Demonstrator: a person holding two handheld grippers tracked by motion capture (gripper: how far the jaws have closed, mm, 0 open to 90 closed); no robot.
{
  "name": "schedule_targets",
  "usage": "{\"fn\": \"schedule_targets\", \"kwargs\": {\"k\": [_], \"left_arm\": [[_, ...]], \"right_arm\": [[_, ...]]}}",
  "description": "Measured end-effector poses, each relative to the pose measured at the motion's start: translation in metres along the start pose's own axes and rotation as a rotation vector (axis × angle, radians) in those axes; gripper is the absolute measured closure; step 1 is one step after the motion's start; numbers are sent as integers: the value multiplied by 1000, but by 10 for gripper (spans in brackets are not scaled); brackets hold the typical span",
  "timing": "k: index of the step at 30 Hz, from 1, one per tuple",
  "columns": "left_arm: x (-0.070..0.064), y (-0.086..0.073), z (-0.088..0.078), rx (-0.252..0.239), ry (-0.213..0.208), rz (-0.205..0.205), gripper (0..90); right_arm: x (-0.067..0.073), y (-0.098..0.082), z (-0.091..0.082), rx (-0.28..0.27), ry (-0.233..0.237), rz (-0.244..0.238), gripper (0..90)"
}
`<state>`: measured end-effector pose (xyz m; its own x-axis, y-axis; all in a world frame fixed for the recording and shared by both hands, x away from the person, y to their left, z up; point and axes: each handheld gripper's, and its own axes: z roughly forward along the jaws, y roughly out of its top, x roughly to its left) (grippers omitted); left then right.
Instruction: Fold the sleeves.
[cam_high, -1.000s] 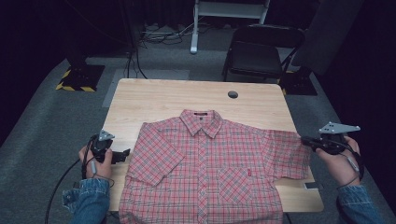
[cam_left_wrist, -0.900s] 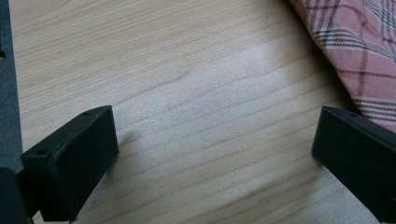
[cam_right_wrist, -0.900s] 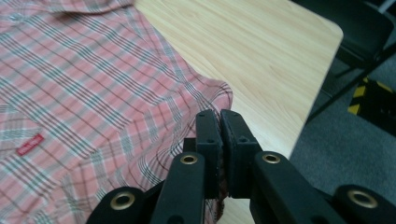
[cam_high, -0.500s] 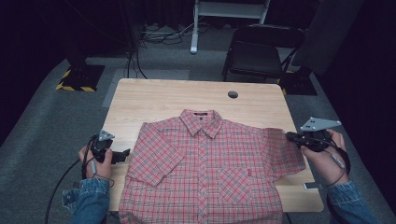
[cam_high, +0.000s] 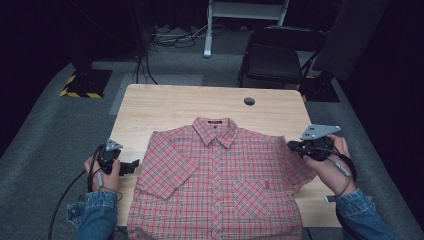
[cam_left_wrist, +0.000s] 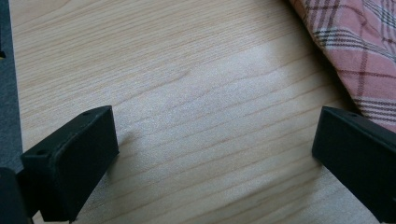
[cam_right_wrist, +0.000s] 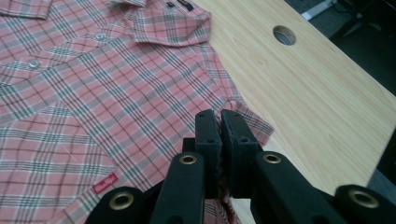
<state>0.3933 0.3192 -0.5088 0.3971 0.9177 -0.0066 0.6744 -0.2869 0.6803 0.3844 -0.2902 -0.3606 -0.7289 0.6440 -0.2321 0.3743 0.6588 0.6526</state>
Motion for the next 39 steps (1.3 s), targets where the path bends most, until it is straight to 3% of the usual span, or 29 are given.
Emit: {"fn": "schedule_targets", "kwargs": {"k": [14,18,19,22,39], "left_arm": [[0,0,0,0,0,0,4],[0,0,0,0,0,0,4],[0,0,0,-1,0,0,3],[0,0,0,0,-2,1,4],[0,0,0,3,-3,4,3]], "right_arm": [[26,27,21,-2,52,-26,859],[26,27,21,-2,52,-26,859],[34,34,31,7,71,-33,856],[37,36,41,1,76,-17,853],[55,29,100,83,151,2,853]]}}
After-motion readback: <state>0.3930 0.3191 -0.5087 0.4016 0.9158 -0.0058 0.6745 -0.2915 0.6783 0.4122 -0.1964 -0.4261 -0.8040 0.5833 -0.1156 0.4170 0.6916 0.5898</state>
